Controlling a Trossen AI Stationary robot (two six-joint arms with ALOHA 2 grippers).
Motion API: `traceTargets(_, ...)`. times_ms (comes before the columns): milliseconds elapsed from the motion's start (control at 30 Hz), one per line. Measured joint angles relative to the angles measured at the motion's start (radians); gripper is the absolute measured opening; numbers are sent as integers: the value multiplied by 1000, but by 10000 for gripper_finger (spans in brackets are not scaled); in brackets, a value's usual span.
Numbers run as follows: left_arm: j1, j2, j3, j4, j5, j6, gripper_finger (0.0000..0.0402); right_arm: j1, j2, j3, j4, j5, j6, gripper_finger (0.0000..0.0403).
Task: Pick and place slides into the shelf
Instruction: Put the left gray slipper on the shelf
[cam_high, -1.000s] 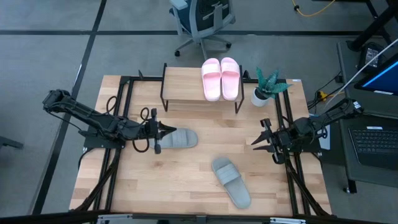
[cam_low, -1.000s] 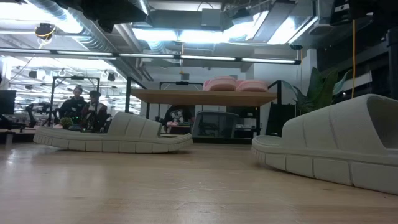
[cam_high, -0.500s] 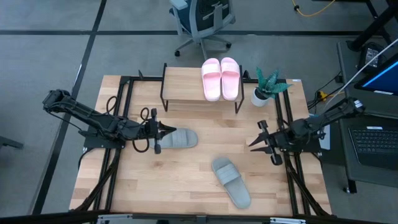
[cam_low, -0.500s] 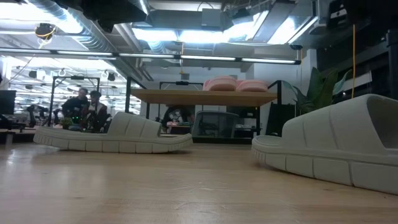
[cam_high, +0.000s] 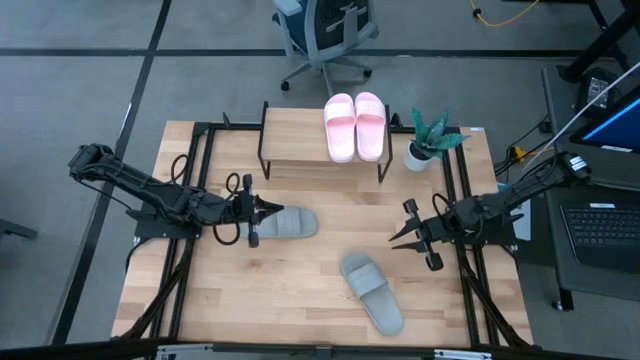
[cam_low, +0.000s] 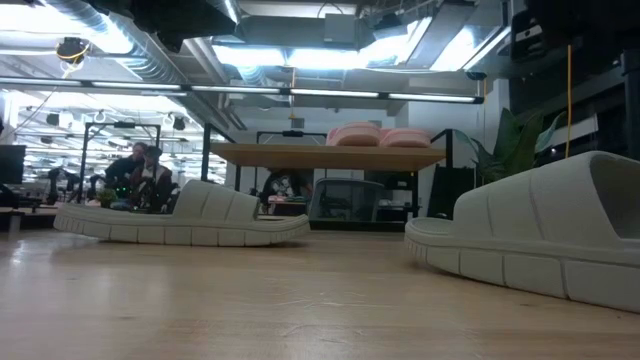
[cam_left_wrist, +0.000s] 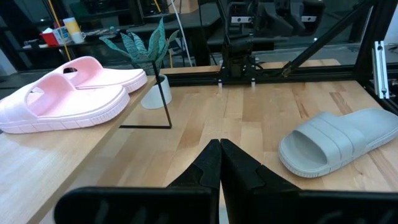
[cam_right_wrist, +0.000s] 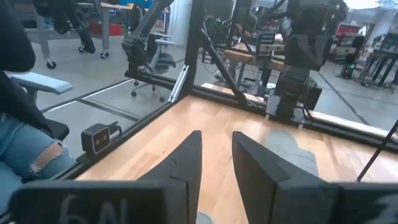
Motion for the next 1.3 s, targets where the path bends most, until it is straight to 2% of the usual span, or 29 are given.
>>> traceTargets(933, 0, 0, 0, 0, 0, 0, 2, 0, 10, 0, 72, 0, -1, 90)
traceTargets(1300, 0, 0, 0, 0, 0, 0, 2, 0, 10, 0, 70, 0, 47, 90)
